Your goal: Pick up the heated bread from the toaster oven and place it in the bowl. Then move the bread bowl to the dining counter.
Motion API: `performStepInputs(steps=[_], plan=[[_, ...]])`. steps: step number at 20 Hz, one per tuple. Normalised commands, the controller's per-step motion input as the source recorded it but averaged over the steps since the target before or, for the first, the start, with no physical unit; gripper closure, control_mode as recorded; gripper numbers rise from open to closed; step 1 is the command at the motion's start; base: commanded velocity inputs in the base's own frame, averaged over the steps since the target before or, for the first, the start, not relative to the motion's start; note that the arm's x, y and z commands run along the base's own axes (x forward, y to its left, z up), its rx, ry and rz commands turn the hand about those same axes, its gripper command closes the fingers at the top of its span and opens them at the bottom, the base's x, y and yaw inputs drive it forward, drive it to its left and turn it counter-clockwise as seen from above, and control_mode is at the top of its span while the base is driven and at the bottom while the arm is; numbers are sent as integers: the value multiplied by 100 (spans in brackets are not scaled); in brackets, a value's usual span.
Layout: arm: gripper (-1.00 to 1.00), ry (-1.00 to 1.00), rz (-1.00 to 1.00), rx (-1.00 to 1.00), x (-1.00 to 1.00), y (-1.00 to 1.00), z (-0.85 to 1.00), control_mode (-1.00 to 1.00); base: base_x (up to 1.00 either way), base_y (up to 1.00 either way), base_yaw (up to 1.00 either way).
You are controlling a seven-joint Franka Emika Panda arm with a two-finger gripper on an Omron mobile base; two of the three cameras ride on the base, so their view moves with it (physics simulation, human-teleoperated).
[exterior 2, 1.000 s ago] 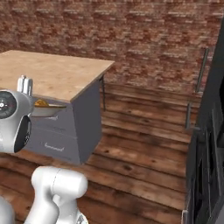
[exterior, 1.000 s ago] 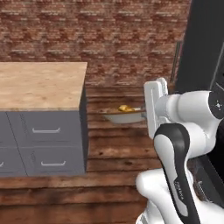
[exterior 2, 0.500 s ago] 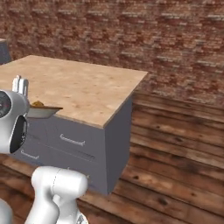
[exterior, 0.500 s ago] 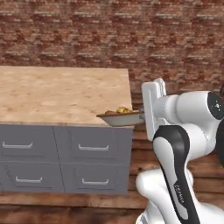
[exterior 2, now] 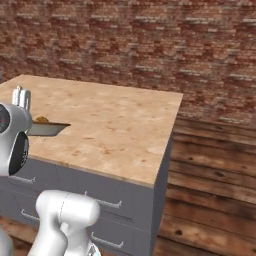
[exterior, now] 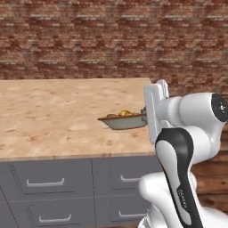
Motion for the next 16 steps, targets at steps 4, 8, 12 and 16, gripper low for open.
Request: performStepInputs(steps=[4,8,12,16], plan=[[100,-10,-2,0,35,23,-14,-100,33,47,-11],[100,-9,8,0,97,4,-38,-100,0,0,0],[100,1,26,1,100,0,-45,-100,0,0,0],[100,11,30,3,100,5,-30,-100,0,0,0]])
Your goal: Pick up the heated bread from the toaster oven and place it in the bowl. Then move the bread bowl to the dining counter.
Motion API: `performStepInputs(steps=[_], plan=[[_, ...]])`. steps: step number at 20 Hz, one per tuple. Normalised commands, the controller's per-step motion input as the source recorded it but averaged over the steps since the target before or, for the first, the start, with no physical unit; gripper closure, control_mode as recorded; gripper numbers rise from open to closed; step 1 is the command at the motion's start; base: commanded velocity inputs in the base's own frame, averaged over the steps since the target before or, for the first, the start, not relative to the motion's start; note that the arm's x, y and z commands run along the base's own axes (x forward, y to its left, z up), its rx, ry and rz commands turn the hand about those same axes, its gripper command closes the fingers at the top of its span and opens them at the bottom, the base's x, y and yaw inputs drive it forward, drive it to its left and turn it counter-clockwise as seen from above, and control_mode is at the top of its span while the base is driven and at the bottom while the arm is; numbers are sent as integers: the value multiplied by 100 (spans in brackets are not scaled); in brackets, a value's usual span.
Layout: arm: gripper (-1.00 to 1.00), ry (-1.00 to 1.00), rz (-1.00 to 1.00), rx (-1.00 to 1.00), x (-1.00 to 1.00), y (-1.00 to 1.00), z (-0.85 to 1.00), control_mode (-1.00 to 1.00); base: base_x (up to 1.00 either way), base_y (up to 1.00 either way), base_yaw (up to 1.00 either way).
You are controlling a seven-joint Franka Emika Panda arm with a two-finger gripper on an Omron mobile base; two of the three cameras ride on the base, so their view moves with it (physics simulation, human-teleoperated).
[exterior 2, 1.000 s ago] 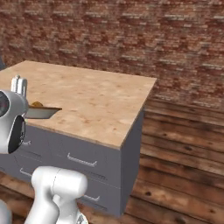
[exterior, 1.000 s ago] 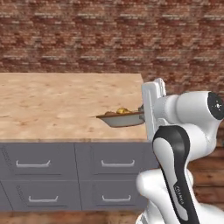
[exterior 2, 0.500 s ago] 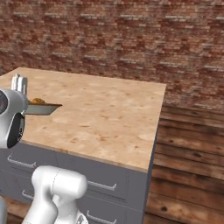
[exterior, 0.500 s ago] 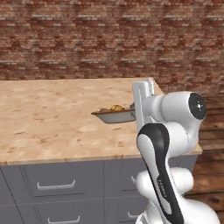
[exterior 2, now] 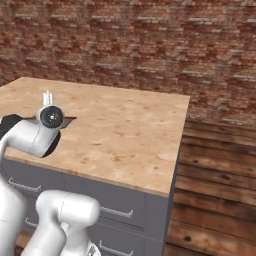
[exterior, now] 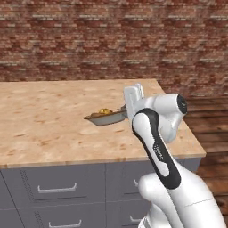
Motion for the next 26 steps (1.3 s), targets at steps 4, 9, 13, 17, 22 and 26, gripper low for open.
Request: performStepInputs(steps=[4,9,13,17,22,26], plan=[[100,17,31,1,100,17,-28,-100,0,0,0],[100,7,16,0,55,50,-14,-100,0,0,0],[100,-1,1,0,56,64,-49,-100,0,0,0],[100,-18,2,0,91,54,-66,-100,0,0,0],[100,-18,7,-2,99,54,-64,-100,0,0,0],[100,-2,6,-17,93,51,-60,-100,0,0,0]])
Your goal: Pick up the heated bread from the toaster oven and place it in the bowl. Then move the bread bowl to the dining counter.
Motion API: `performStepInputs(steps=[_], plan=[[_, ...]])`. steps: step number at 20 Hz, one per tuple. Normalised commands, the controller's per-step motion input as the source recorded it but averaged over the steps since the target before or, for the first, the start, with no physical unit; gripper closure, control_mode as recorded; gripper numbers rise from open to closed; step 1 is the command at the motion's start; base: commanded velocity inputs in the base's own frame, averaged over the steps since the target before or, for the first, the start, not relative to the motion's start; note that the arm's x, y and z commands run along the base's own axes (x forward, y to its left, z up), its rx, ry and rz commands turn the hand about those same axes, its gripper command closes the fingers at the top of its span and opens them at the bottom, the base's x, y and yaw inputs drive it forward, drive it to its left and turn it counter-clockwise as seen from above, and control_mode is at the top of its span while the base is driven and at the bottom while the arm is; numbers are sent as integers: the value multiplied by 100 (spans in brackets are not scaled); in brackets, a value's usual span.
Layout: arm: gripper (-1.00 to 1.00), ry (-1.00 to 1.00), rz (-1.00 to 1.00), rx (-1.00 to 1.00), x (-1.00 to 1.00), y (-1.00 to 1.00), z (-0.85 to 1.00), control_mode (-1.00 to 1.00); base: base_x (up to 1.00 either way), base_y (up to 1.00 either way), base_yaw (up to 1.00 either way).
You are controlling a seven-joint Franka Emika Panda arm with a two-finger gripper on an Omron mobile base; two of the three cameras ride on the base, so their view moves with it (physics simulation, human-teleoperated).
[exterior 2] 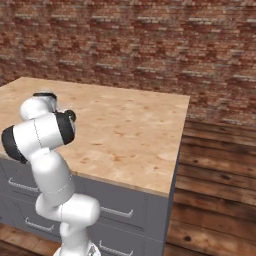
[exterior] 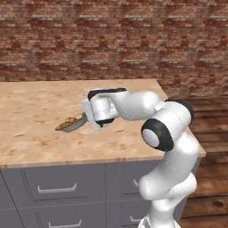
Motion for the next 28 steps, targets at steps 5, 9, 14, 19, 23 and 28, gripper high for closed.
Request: performStepInputs(steps=[5,9,14,19,23,28], plan=[[100,12,5,-20,35,3,-43,-100,0,0,0],[100,21,0,-19,6,-9,-15,-100,0,0,0],[100,26,0,-13,0,-32,-4,-100,0,0,0],[-100,5,-1,1,-7,-16,6,-100,0,0,0],[-100,0,-17,11,-29,-66,60,-100,0,0,0],[-100,0,-18,9,-58,-98,35,-100,0,0,0]])
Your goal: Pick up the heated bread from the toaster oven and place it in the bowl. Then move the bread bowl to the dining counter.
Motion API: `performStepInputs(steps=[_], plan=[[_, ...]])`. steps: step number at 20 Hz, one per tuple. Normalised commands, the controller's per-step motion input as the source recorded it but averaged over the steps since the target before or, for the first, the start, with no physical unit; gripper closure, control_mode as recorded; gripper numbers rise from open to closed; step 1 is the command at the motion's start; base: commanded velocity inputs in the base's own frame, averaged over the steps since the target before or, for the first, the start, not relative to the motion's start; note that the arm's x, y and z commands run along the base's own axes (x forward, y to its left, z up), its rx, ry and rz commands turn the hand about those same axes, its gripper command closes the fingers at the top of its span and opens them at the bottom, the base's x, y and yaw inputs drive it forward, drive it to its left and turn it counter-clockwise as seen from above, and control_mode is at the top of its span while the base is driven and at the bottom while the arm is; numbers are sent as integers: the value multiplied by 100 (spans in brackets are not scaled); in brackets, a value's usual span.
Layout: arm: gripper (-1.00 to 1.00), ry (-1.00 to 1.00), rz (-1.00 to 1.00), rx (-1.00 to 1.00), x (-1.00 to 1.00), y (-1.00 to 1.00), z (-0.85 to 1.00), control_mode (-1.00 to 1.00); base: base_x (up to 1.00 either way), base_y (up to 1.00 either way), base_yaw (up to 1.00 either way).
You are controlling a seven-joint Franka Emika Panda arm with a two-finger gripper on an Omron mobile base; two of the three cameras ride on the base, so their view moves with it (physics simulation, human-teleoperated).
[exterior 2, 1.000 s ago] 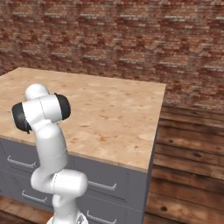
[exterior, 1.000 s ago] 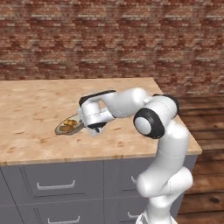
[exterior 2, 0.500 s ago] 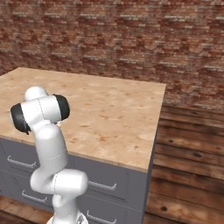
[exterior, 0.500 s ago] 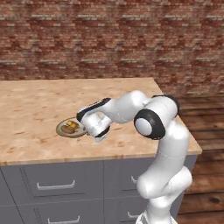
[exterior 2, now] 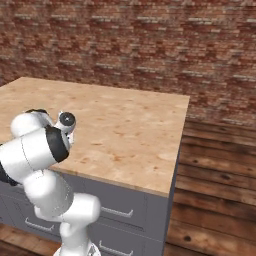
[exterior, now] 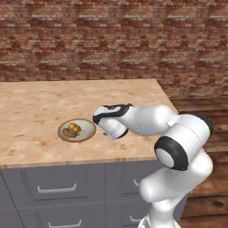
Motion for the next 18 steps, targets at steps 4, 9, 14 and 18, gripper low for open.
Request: performStepInputs(steps=[4,9,14,18], plan=[[-100,-4,-19,10,-100,-100,30,-100,0,0,0],[-100,-29,-9,3,-100,-77,15,-100,0,0,0],[-100,-52,-1,5,-100,-39,31,-100,0,0,0],[-100,-16,-5,3,-11,-9,12,-100,0,0,0]])
